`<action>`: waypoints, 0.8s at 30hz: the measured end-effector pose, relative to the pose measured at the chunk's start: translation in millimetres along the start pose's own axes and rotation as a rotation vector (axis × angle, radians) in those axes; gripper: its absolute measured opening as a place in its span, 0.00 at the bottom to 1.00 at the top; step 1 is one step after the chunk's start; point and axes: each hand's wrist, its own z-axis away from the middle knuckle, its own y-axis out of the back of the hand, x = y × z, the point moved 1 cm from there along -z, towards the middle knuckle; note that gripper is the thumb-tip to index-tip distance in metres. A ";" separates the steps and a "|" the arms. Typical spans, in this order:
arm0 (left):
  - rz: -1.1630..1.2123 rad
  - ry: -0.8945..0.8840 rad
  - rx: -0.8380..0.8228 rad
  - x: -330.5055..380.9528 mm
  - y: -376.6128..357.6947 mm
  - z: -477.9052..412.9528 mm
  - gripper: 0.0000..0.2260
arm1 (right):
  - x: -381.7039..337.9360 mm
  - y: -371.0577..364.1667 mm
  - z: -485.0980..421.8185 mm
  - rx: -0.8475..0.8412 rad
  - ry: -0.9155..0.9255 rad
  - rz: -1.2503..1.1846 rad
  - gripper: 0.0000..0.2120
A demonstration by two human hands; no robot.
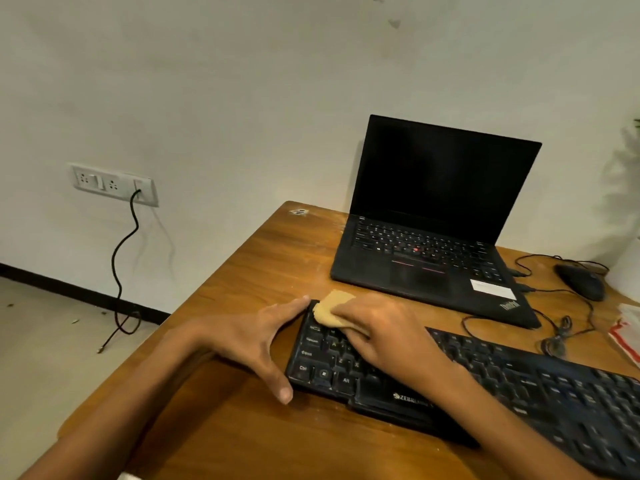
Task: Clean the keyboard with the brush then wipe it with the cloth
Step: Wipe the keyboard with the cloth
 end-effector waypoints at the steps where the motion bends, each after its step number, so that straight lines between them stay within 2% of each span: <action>1: -0.017 0.010 0.012 1.8 1.2 0.9 0.61 | 4.0 1.0 -2.0 0.003 -0.023 -0.069 0.12; 5: -0.061 0.024 0.019 12.5 4.4 -0.6 0.55 | 12.8 1.0 -7.2 -0.048 -0.127 -0.313 0.19; 7: -0.111 0.034 0.022 16.3 5.7 -4.1 0.53 | 10.7 -4.9 -6.1 -0.110 -0.124 -0.306 0.22; 13: -0.112 0.036 0.013 10.1 2.5 -15.1 0.55 | 4.0 -8.2 0.9 -0.120 -0.094 -0.262 0.29; 17: 0.002 0.020 -0.064 5.2 4.6 -18.4 0.59 | -7.3 1.3 4.2 -0.170 -0.015 -0.346 0.27; 21: 0.053 -0.040 -0.031 2.5 7.2 -19.8 0.58 | 2.5 3.9 -14.9 0.004 -0.097 -0.294 0.26; 24: 0.022 -0.019 -0.030 3.1 4.5 -19.9 0.58 | -12.7 1.4 -11.8 -0.123 -0.021 -0.239 0.22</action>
